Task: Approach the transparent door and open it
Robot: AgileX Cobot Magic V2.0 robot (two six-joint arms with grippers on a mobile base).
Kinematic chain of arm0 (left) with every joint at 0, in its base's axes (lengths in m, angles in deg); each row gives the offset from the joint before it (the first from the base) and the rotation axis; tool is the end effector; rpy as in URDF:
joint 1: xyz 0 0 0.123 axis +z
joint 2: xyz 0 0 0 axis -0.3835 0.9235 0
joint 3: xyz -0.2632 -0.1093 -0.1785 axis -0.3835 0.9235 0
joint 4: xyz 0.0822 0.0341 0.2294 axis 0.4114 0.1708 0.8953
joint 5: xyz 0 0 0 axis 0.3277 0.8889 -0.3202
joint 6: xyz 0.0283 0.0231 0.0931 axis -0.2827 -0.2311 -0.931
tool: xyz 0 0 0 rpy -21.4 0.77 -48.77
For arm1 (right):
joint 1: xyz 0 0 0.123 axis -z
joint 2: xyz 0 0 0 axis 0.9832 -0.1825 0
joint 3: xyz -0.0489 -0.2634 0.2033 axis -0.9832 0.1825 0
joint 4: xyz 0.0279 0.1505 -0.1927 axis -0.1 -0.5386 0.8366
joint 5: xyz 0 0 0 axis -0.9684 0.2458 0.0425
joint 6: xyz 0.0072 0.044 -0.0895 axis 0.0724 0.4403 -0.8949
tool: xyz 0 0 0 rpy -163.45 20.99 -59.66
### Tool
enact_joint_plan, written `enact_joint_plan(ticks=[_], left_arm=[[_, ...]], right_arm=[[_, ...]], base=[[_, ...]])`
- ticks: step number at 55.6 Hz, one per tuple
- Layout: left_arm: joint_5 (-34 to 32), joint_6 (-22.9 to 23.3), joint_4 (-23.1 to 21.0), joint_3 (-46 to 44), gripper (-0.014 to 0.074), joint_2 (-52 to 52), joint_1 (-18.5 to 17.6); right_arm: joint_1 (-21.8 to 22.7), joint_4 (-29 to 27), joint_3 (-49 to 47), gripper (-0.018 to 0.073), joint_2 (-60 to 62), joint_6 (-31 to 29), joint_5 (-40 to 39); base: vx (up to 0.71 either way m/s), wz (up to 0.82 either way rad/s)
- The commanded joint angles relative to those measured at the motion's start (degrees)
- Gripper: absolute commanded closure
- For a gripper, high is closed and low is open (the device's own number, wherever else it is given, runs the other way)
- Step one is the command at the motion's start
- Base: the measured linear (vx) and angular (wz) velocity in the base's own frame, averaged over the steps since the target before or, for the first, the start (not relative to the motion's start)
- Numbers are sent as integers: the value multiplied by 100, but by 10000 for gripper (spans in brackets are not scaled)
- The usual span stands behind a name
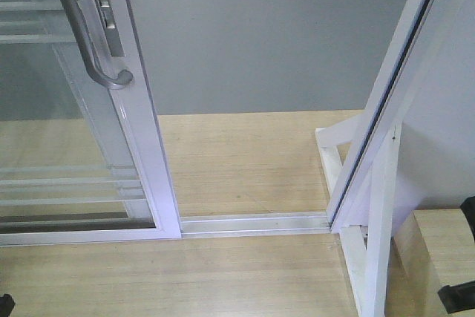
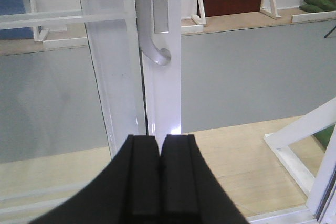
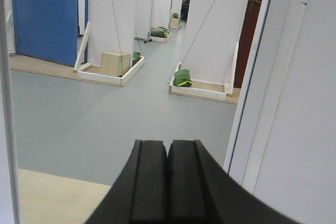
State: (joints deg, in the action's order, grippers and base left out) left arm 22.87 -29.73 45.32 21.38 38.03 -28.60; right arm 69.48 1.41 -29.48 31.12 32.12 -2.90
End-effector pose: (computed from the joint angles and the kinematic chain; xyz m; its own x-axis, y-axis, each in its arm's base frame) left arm 0.0066 -0.0010 0.1801 -0.1734 0.0620 -0.9829 0.1158 0.9924 0.0422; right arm 0.0084 0.0019 0.1973 0.0209 -0.1185 -0.9927 -0.1761 0.9770 -0.1203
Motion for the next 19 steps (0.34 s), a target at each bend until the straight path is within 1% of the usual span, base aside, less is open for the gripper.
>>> enact_joint_plan(ticks=[1,19], left_arm=[[-462,14,-58,-141,596,-72,-15],[-462,14,-58,-141,596,-72,-15]], right_arm=[[50,18,15,565,90,-38,-456],[50,18,15,565,90,-38,-456]], base=[[0,0],[0,0]])
